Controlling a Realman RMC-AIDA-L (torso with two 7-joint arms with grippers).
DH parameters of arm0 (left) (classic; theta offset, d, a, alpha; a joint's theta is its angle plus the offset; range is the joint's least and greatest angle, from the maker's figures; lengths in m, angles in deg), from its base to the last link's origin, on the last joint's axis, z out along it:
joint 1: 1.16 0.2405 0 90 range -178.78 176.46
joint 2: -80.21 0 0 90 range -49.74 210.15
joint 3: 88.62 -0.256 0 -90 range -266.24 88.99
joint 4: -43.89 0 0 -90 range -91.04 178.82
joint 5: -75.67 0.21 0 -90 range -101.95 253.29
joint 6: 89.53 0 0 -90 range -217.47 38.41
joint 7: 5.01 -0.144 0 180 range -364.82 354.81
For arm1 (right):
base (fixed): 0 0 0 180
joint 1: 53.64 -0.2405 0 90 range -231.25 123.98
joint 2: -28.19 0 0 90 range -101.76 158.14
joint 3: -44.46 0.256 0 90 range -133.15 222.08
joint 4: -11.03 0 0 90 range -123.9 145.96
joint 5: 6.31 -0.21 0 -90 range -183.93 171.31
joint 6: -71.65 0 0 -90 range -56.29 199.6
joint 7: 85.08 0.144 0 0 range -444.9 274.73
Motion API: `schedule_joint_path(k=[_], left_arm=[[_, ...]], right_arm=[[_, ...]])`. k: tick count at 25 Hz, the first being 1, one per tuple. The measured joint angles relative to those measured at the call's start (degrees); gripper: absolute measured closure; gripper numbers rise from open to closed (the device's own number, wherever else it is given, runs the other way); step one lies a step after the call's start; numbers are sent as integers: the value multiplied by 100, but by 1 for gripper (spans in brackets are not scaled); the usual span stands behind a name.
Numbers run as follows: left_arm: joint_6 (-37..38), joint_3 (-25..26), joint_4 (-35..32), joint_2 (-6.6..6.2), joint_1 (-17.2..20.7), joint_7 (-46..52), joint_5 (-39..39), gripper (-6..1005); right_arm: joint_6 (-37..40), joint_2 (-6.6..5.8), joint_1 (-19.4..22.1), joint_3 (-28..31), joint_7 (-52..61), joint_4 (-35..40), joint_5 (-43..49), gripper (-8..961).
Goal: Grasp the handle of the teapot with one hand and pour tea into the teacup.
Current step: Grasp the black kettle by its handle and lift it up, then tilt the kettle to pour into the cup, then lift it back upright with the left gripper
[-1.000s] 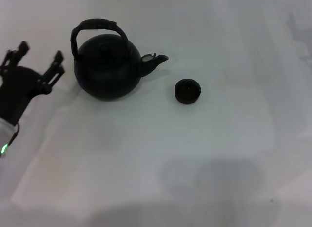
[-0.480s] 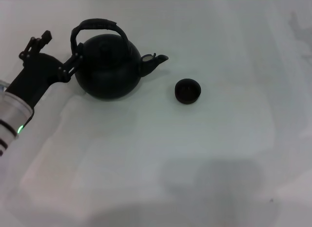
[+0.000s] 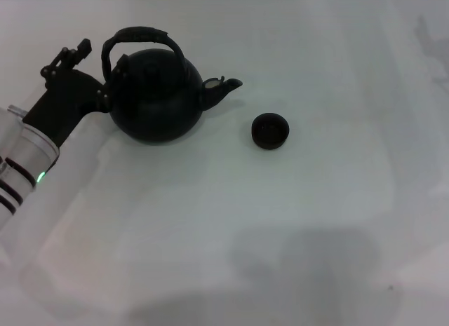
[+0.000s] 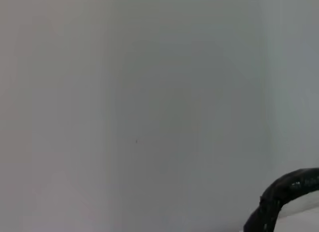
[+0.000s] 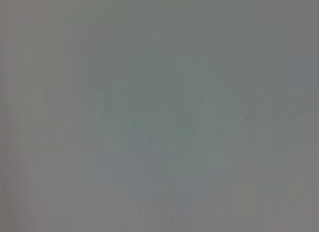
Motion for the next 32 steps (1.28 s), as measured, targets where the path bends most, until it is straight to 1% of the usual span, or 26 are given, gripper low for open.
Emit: schedule_joint_path(k=[1, 6, 17, 23, 24, 27, 31, 32], left_arm=[[1, 11, 22, 1, 7, 1, -2, 263], [38, 15, 45, 2, 27, 4, 12, 455], [82, 15, 95, 0, 39, 11, -5, 697], [505, 14, 57, -14, -16, 18, 18, 879], [714, 4, 42, -26, -60, 15, 26, 878], [902, -16, 19, -36, -137, 0, 43, 877], [967, -29, -207, -43, -361, -18, 306, 877], [967, -29, -207, -43, -361, -18, 306, 876]], right_arm=[[0, 0, 0, 0, 2, 0, 0, 128], [0, 2, 2, 0, 6, 0, 0, 128], [40, 18, 62, 0, 11, -19, 0, 128], [46, 18, 81, 0, 14, -15, 1, 128], [46, 18, 81, 0, 15, -9, 0, 128], [46, 18, 81, 0, 15, -7, 2, 128], [32, 18, 62, -5, 15, -4, 16, 128], [30, 18, 58, -7, 15, -2, 17, 128]])
